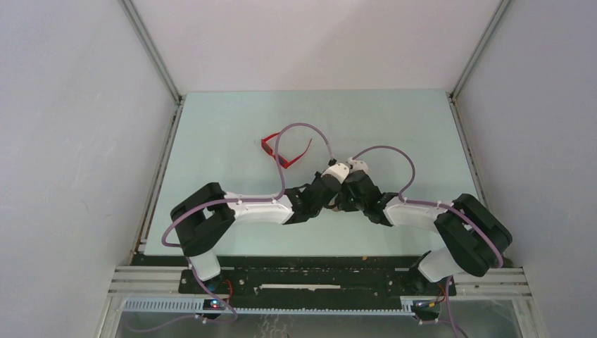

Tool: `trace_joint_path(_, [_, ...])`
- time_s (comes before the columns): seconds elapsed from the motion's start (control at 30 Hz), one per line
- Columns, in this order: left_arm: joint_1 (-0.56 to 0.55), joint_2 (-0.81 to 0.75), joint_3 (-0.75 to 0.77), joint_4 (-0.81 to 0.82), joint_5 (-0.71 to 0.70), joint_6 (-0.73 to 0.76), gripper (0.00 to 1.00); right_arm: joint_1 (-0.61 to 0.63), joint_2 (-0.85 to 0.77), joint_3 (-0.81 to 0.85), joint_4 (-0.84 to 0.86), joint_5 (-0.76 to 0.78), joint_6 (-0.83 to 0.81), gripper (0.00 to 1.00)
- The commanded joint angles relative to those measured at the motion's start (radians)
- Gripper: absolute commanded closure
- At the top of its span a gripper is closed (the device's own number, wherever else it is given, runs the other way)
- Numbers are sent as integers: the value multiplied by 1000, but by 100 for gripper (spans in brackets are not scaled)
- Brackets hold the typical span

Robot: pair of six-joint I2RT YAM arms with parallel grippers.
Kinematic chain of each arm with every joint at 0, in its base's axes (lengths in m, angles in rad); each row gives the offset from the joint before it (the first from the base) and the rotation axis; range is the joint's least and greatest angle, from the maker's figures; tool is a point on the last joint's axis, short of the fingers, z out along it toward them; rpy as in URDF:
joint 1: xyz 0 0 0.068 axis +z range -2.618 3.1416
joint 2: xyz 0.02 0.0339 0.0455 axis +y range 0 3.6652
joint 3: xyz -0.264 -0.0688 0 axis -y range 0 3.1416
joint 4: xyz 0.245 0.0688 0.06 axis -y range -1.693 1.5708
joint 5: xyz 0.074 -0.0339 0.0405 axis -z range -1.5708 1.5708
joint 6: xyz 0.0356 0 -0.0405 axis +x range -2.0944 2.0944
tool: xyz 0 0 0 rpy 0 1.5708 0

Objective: Organize the sunglasses

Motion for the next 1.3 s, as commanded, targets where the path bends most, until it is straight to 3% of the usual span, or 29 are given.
trace_joint_path(0.0, [2,-10,-10,78,-41,2,100,47,49,-16,-13,68,-39,67])
trace_joint_path(0.47, [2,-8,-12,76,-31,-1,100,53,38,-17,-18,63,-12,100])
trace_joint_path(1.27, [2,1,-9,75,-33,-4,100,87,-27,-18,12,-1,-45,100])
